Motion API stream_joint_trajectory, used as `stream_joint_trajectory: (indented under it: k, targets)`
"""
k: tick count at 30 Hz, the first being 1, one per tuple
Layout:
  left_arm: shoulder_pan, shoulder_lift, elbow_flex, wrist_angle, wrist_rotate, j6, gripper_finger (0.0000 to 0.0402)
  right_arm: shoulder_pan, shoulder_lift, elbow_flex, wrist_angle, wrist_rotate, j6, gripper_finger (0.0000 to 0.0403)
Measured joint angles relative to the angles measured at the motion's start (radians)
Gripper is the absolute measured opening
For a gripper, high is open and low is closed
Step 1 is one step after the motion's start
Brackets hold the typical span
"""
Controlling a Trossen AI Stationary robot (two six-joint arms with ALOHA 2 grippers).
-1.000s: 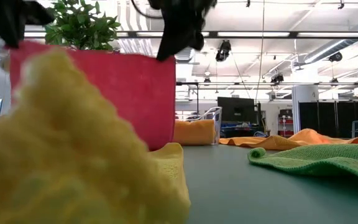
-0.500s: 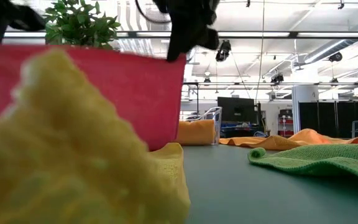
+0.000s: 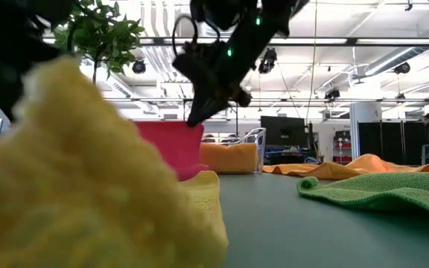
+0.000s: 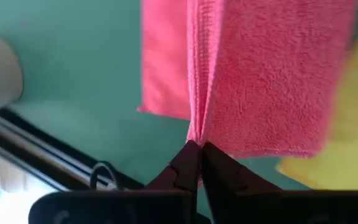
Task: Fold microfiber towels
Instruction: Fold the pink microfiber cloth
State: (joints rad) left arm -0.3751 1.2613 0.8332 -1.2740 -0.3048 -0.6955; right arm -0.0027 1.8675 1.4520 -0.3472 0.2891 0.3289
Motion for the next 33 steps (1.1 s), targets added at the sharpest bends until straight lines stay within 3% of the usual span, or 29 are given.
stream_joint_trajectory:
  k: [8,15,20,26,33]
  targets:
    - [0.124,-0.001,-0.055,0.155,0.012,0.082,0.0000,-0.064,0.000,-0.095,0.094,-0.054,-0.039,0.0008]
    - [0.154,-0.001,-0.052,0.158,0.020,0.086,0.0000,-0.085,0.001,-0.137,0.157,-0.063,-0.052,0.0008]
    - [0.155,-0.001,-0.019,0.157,0.218,0.074,0.0000,-0.064,-0.008,-0.129,0.139,-0.119,-0.039,0.0008]
    - [0.112,-0.001,0.107,0.152,0.494,0.072,0.0000,0.024,-0.054,-0.044,-0.054,-0.162,-0.070,0.0008]
    - [0.069,-0.009,0.288,0.159,0.616,0.073,0.0000,0.103,-0.062,0.059,-0.216,-0.166,-0.085,0.0008]
